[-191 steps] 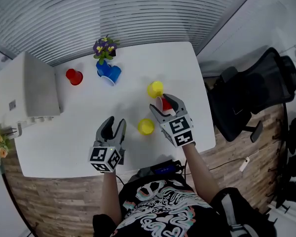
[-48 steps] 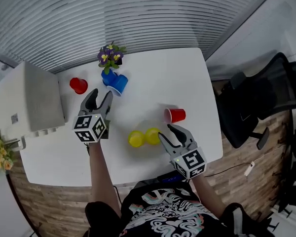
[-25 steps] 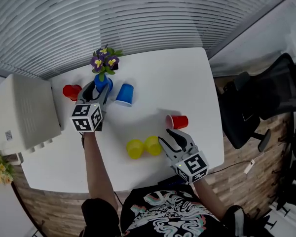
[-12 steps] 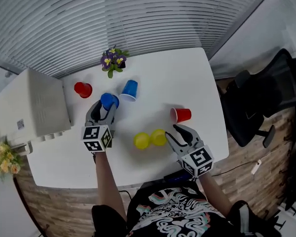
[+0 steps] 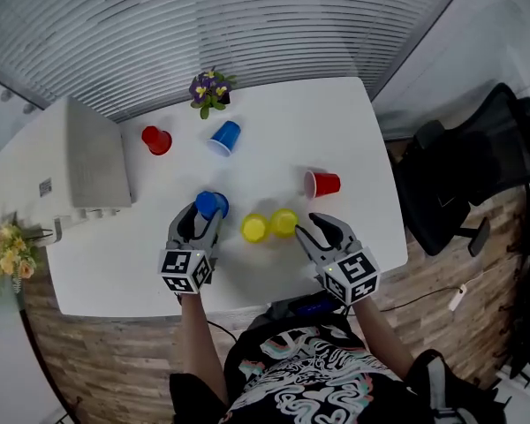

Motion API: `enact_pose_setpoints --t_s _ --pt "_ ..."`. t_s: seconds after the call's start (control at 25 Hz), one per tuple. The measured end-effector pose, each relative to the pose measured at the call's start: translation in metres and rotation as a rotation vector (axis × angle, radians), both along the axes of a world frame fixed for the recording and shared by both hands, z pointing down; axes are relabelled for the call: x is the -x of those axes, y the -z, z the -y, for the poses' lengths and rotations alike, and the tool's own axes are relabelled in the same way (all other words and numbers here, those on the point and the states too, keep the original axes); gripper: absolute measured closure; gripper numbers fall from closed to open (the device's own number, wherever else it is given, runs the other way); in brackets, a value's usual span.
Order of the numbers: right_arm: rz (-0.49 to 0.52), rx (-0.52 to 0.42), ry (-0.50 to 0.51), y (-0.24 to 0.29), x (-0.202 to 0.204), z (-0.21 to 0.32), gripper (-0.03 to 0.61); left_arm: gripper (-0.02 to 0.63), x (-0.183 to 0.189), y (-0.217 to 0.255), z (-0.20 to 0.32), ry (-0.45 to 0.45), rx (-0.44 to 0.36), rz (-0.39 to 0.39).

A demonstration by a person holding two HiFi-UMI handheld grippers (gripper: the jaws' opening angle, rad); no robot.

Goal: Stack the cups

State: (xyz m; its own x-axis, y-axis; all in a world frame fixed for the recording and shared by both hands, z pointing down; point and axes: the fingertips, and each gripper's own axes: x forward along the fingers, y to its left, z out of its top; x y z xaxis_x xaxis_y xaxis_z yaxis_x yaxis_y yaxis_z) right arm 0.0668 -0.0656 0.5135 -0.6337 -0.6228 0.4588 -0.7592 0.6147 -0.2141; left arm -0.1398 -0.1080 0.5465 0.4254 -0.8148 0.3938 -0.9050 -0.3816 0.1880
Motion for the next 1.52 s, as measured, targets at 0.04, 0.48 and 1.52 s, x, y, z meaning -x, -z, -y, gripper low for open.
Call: enact_pose_setpoints --t_s 0.04,0.48,1.52 --pt "0.000 0.001 -0.002 0.000 -0.001 -0.002 0.422 0.383 -0.002 -0.001 -0.006 -0.003 0.001 -0.001" --pt "-0.010 -0.005 0.000 0.001 -0.003 -0.022 0.422 0.383 -0.017 -0.007 -0.055 -0.041 -0.021 0.069" --pt "-0.087 -0.020 -0.153 -0.022 -0.075 0.011 0.356 0.287 -0.016 0.004 -0.081 -0.072 -0.100 -0.100"
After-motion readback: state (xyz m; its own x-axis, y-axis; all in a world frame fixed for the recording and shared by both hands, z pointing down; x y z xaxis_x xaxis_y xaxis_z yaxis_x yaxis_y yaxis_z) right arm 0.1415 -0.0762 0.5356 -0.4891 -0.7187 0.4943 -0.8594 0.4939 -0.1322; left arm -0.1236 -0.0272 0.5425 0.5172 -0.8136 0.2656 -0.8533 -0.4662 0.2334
